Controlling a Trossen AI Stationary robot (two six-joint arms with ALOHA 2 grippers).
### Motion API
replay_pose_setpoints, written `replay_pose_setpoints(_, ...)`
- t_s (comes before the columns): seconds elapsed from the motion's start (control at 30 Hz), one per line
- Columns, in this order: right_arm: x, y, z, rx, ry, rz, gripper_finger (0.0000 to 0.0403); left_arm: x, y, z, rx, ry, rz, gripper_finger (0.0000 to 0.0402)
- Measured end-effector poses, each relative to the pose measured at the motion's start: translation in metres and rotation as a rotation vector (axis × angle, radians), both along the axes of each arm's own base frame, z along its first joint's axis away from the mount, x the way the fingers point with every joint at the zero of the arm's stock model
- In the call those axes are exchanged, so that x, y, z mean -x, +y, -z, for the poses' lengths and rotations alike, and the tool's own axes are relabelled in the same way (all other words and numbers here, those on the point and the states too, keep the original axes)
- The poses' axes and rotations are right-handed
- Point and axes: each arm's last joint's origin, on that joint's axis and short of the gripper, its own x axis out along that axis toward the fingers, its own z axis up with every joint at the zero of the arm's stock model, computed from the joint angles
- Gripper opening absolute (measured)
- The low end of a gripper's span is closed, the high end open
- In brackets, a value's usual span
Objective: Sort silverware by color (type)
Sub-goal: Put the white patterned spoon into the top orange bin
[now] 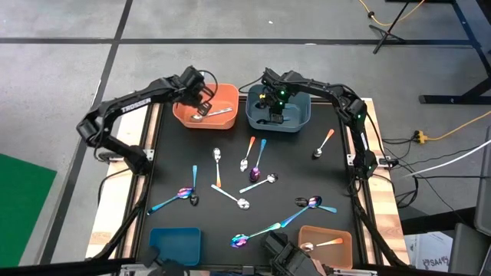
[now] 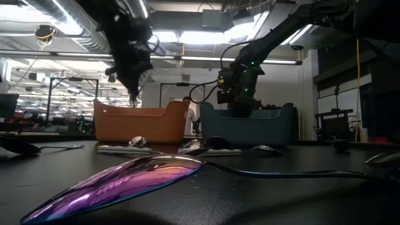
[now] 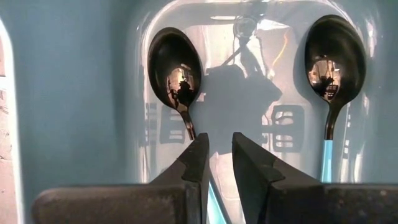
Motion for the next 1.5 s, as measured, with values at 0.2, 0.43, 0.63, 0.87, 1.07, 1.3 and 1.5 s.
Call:
replay_pose_setpoints(0.2, 0.0, 0.0, 0.0, 0.0, 0.0, 0.0, 0.006, -0.011, 0.011, 0.029, 0.05, 0.137, 0.106, 0.0)
replay_pose_setpoints(0.43, 0.0, 0.0, 0.0, 0.0, 0.0, 0.0, 0.006, -0.021, 0.022, 0.064, 0.114, 0.272, 0.2, 0.0)
replay_pose_setpoints(0.63, 0.0, 0.0, 0.0, 0.0, 0.0, 0.0, 0.006, -0.024, 0.026, 0.077, 0.11, 0.347, 0.251, 0.0)
replay_pose_setpoints(0.87, 0.0, 0.0, 0.0, 0.0, 0.0, 0.0, 0.006, -0.024, 0.026, 0.077, 0.084, 0.433, 0.41, 0.0)
replay_pose_setpoints(1.07, 0.0, 0.0, 0.0, 0.0, 0.0, 0.0, 0.006, -0.025, 0.025, 0.077, 0.058, 0.519, 0.586, 0.0)
replay_pose_setpoints(1.3, 0.0, 0.0, 0.0, 0.0, 0.0, 0.0, 0.006, -0.025, 0.025, 0.077, 0.034, 0.596, 0.748, 0.0)
replay_pose_setpoints(1.5, 0.001, 0.0, 0.0, 0.018, 0.015, 0.004, 0.006, -0.025, 0.025, 0.077, 0.018, 0.646, 0.854, 0.0)
